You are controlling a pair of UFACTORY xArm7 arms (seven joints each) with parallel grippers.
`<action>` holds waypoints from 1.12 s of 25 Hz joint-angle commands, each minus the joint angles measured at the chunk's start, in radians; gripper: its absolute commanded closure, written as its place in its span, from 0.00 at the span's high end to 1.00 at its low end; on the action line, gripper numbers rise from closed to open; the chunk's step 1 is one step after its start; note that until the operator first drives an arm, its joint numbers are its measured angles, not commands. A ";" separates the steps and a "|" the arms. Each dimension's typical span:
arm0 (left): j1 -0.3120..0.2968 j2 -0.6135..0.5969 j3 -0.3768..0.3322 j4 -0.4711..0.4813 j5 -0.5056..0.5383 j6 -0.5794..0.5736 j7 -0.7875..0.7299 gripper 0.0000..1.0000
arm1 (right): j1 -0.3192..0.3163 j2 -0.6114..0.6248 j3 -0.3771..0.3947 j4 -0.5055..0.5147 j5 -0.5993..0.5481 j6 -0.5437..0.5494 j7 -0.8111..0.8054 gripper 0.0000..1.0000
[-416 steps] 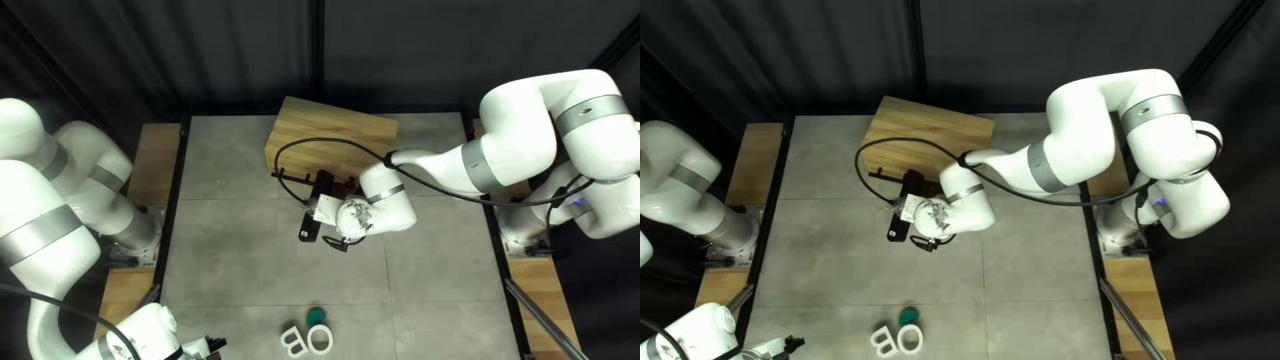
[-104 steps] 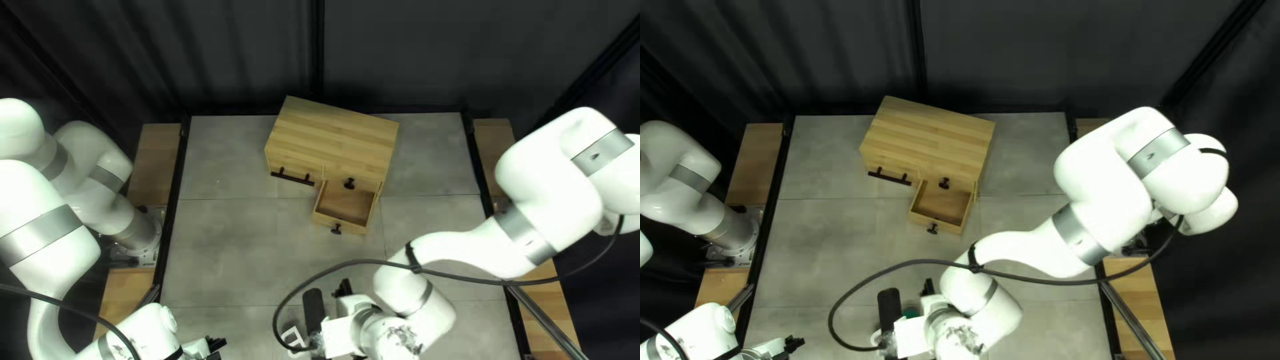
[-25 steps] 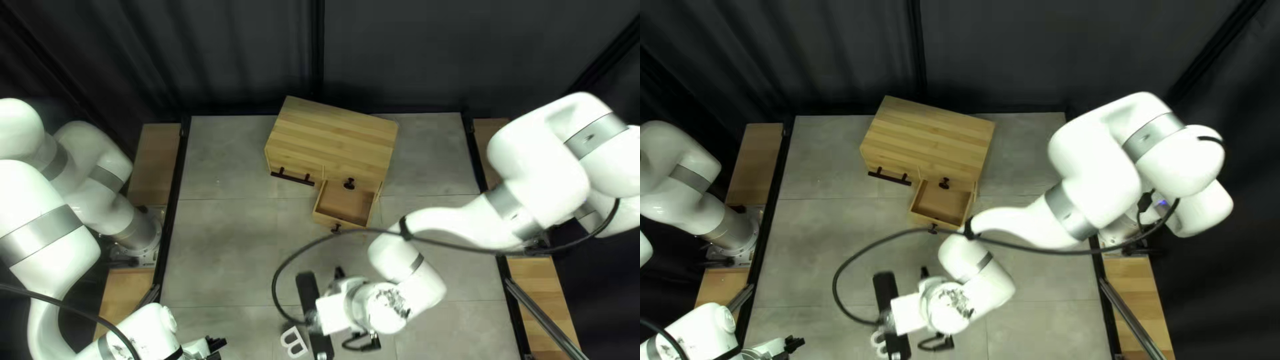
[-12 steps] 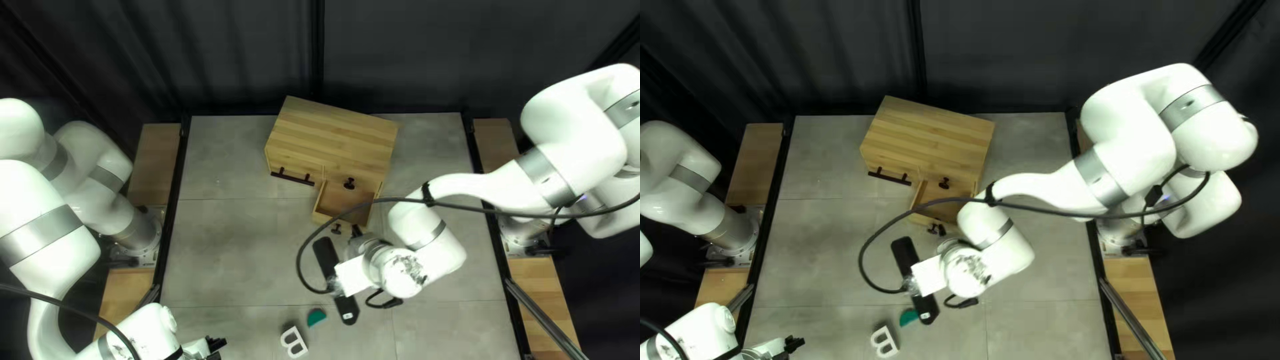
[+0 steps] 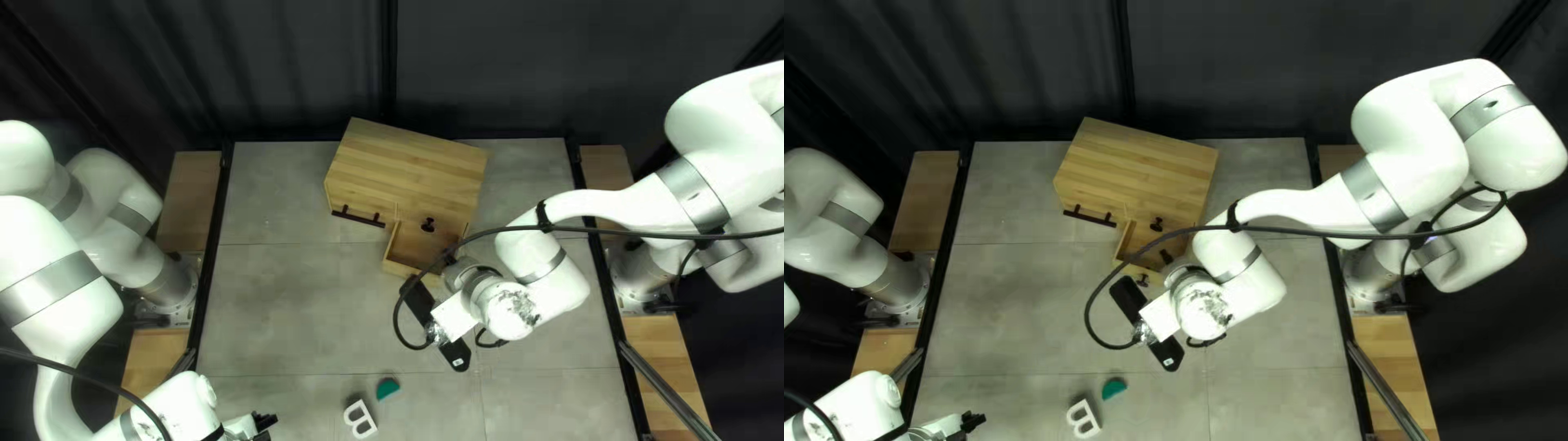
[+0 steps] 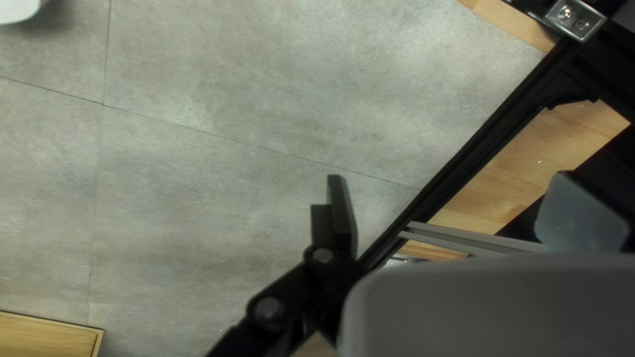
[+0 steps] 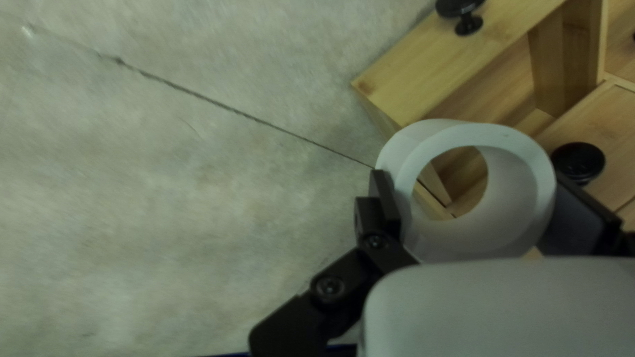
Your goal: Open drawers and place objects into drawer and close
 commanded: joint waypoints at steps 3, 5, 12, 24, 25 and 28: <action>0.000 0.000 0.000 0.000 0.000 0.000 0.000 1.00 | -0.026 -0.008 -0.025 -0.021 -0.027 -0.040 -0.028 0.00; 0.000 0.000 0.000 0.000 0.000 0.000 0.000 1.00 | -0.032 0.006 -0.029 -0.005 -0.023 -0.049 -0.056 0.00; 0.000 0.000 0.000 0.000 0.000 0.000 0.000 1.00 | -0.048 0.022 -0.041 -0.004 -0.032 -0.084 -0.111 0.00; 0.000 0.000 0.000 0.000 0.000 0.000 0.000 1.00 | -0.056 0.012 -0.049 -0.019 -0.057 -0.105 -0.128 0.24; 0.000 0.000 0.000 0.000 0.000 0.000 0.000 1.00 | -0.056 0.012 -0.049 -0.020 -0.058 -0.105 -0.128 0.94; 0.000 0.000 0.000 0.000 0.000 0.000 0.000 1.00 | -0.059 0.016 -0.052 -0.020 -0.066 -0.108 -0.129 1.00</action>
